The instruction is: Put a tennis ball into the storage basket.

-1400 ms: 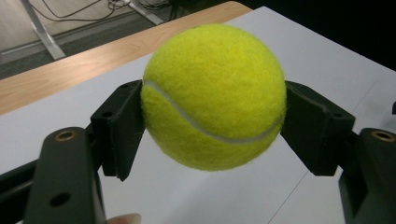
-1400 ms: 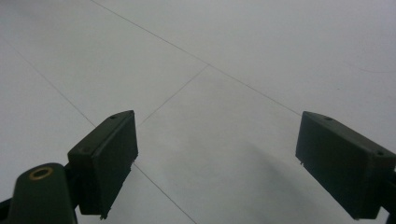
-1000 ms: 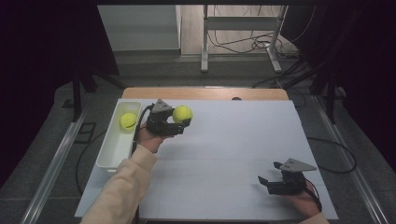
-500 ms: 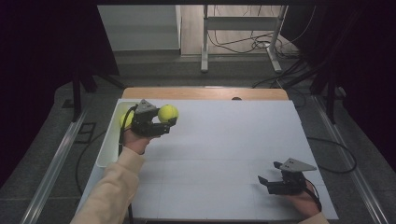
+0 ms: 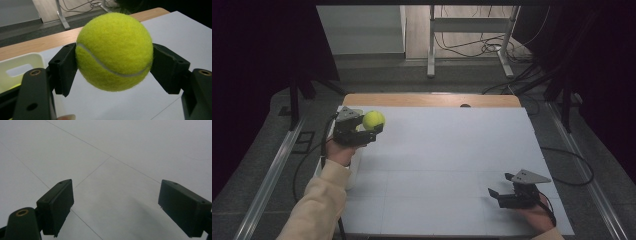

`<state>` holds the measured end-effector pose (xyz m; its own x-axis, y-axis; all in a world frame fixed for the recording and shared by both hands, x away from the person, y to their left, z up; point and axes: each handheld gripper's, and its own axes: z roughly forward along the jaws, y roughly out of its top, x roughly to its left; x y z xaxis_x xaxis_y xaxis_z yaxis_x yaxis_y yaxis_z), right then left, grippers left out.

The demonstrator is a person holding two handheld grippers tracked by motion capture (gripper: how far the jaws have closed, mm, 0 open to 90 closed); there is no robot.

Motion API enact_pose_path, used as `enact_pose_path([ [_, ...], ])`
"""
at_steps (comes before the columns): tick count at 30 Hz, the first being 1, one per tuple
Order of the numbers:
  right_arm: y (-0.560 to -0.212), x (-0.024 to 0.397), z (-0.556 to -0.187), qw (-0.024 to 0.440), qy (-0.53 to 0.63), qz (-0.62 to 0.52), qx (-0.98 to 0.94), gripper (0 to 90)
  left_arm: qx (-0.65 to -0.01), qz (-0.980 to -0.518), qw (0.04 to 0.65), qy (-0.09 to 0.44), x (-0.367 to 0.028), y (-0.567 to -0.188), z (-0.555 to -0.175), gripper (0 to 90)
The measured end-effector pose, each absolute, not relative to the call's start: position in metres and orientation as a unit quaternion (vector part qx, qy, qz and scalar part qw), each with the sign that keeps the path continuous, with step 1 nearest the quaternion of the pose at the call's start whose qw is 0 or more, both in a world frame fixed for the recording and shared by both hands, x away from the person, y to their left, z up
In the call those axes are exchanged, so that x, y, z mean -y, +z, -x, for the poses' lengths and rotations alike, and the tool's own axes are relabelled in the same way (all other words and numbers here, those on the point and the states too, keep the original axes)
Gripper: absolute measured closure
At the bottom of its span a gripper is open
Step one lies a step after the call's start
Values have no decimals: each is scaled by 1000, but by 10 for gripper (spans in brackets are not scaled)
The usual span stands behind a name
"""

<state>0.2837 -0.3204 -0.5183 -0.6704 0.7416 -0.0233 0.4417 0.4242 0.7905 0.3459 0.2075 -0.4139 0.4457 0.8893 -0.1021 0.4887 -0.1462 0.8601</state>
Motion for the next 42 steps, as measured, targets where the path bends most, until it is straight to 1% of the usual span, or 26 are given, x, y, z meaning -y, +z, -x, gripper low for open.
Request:
enact_pose_path([
  [10,-518,320,-284,189,400,-361,-821,136,-502,-707,438,237,-235,-415,-341,265],
  [29,-517,321,-284,191,403,-360,-819,137,-533,-697,412,245,-268,-421,-332,265],
  [42,-518,320,-284,190,401,-359,-821,137,-543,-694,406,240,-275,-426,-333,265],
])
